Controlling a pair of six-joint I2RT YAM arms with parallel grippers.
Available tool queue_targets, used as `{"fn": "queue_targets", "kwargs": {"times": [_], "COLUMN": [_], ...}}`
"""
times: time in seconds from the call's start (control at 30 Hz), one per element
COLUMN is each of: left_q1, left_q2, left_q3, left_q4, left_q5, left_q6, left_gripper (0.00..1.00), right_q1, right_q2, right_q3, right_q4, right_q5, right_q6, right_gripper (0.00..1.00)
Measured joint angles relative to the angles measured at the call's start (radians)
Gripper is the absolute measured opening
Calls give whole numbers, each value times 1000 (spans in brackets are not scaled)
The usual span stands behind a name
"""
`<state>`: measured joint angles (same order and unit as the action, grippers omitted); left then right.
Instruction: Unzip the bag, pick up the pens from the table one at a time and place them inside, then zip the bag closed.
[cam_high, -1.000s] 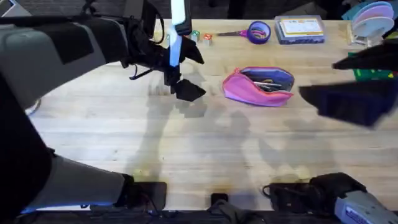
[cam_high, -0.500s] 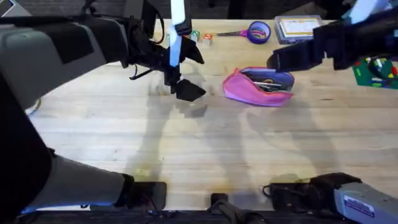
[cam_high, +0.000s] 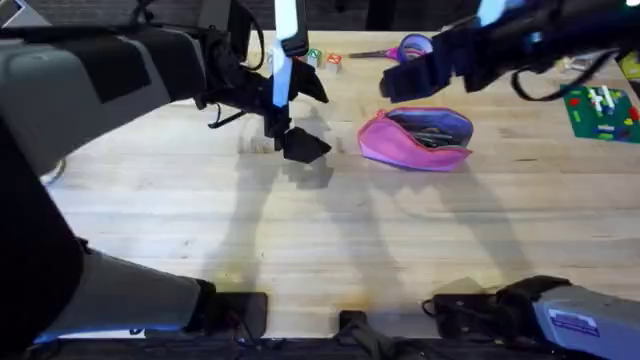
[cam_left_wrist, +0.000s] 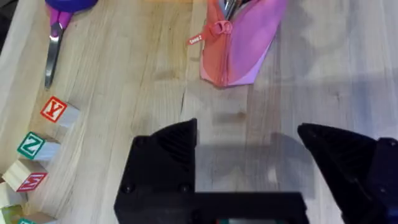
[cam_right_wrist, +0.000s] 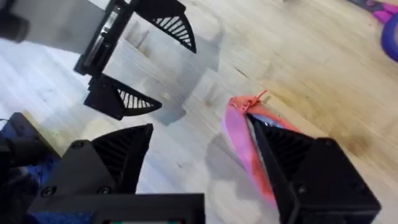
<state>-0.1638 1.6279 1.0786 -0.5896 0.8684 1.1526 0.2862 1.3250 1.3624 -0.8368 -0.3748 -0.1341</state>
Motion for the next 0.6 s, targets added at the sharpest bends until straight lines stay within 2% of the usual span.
{"fn": "queue_targets", "kwargs": {"times": [0.2,0.4,0.6], "left_q1": [0,0,0], "left_q2": [0,0,0], "left_q3": [0,0,0], "left_q4": [0,0,0], "left_q5": [0,0,0], "left_q6": [0,0,0], "left_gripper": [993,993,993], "right_q1": [5,5,5], "right_q2": [86,167,229], "right_q3": [0,0,0], "right_q4": [36,83,97], "right_q5": [10,101,141], "right_q6": [-8,-20,-23], "right_gripper": [998,998,998]}}
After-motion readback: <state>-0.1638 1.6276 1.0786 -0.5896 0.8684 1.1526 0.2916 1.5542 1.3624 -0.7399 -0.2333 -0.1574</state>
